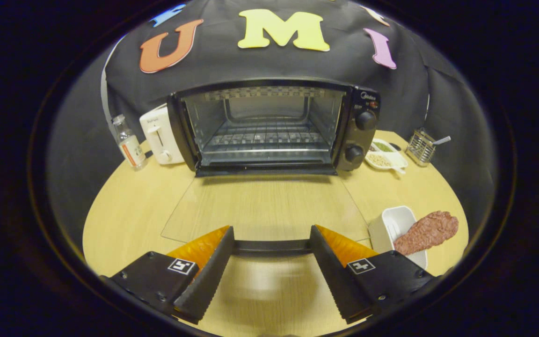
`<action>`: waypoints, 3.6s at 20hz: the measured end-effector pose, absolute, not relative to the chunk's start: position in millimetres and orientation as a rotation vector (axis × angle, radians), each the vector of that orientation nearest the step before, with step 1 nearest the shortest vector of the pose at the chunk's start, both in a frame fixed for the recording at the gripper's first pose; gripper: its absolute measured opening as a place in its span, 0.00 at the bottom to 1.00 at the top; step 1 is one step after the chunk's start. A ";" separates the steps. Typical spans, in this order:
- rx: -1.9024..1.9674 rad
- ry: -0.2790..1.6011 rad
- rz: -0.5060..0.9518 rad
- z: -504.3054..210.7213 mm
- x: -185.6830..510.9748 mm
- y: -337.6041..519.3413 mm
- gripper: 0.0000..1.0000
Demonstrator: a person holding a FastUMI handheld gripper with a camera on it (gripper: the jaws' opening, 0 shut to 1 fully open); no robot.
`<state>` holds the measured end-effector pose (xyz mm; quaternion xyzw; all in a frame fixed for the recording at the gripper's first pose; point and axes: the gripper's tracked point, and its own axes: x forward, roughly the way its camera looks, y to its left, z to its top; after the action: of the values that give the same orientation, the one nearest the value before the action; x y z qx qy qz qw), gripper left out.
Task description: Open the toaster oven, put the food inside, and close the toaster oven door.
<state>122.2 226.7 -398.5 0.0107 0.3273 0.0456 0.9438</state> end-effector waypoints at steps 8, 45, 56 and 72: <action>0.008 0.654 0.097 -405.4 123.2 226.1 1.00; 0.364 0.928 0.546 -389.6 104.2 -21.9 0.69; 0.477 0.970 0.611 -373.9 93.2 -11.4 0.17; 0.629 0.729 0.500 -281.6 101.7 103.8 0.17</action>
<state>101.7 103.8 -281.6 0.2993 0.3469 0.2379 0.8564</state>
